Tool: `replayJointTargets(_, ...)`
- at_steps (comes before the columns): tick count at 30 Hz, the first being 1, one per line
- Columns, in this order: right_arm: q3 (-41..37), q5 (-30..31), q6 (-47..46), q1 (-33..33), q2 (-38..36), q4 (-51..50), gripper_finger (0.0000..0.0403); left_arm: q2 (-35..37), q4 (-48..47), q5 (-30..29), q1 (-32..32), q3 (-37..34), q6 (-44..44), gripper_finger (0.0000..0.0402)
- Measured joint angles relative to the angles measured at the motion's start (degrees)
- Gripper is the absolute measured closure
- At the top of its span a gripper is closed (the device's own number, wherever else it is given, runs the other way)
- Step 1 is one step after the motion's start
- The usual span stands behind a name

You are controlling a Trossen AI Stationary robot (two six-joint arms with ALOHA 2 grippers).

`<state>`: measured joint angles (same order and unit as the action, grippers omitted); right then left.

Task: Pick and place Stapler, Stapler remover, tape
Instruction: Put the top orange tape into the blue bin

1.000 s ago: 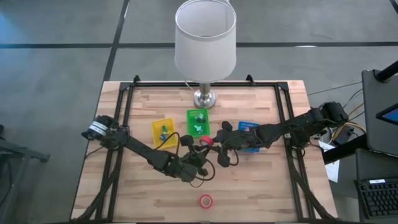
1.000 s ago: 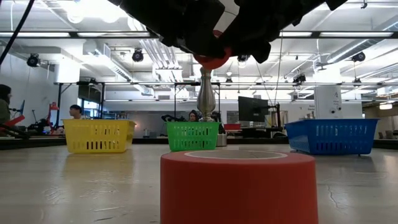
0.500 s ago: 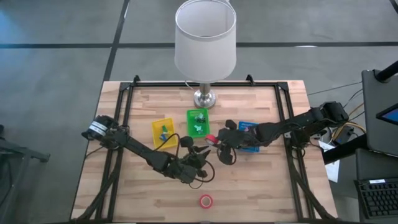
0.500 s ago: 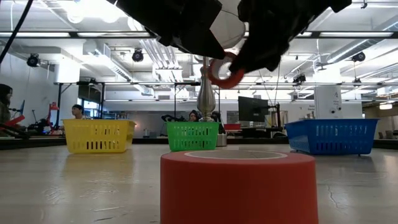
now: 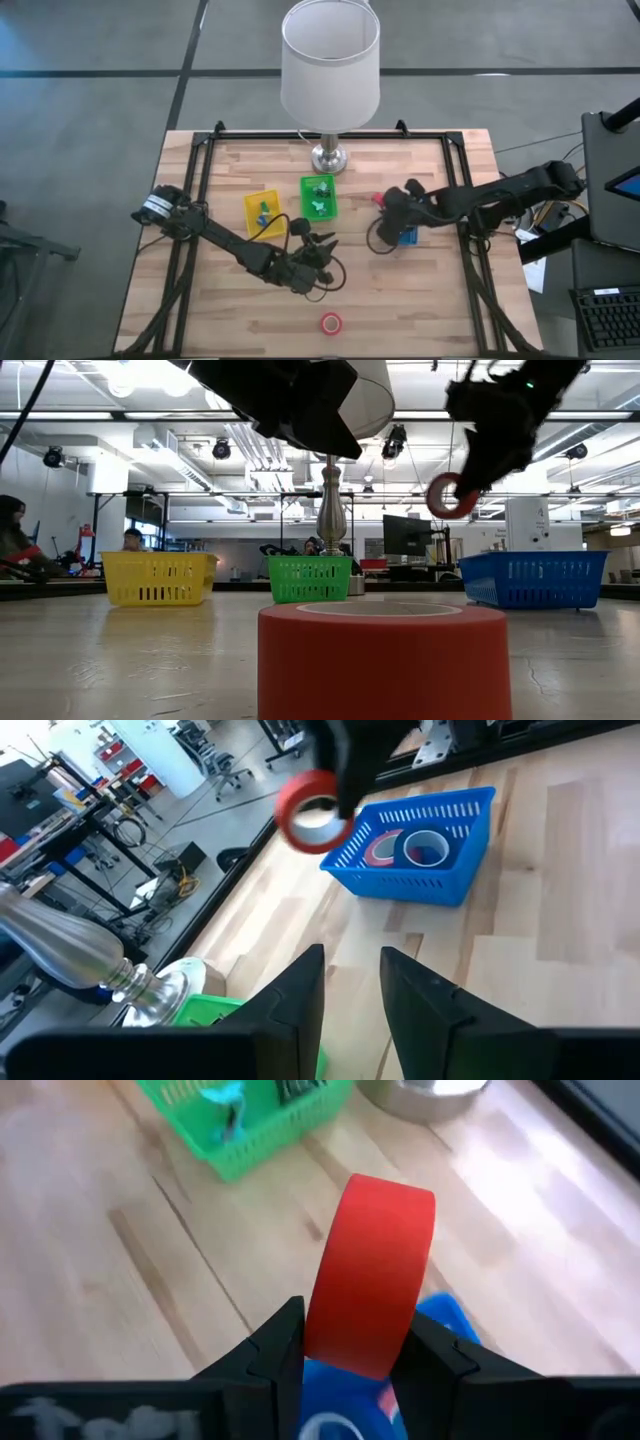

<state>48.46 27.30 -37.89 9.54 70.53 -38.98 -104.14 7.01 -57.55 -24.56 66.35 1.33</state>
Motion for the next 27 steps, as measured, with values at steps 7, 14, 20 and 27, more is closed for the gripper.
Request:
replayJointTargets(7,-9.0,-0.6,-1.1,-3.0,-8.1,0.3,0.0286,0.0,0.0,-0.1,0.9,0.0,0.0,0.0303)
replayJointTargets(14,-15.9,-7.7,-1.1,-3.6,-12.4,0.5,0.0286,0.0,0.0,-0.1,1.8,0.0,0.0,0.0304)
replayJointTargets(20,-18.2,-4.8,-0.8,-3.7,-12.6,0.5,0.0267,0.0,-0.1,-0.1,2.5,0.0,0.0,0.0307)
replayJointTargets(27,-17.7,-2.0,1.9,-3.7,-12.2,0.8,0.0229,0.0,-0.1,0.1,3.1,0.0,0.0,0.0305)
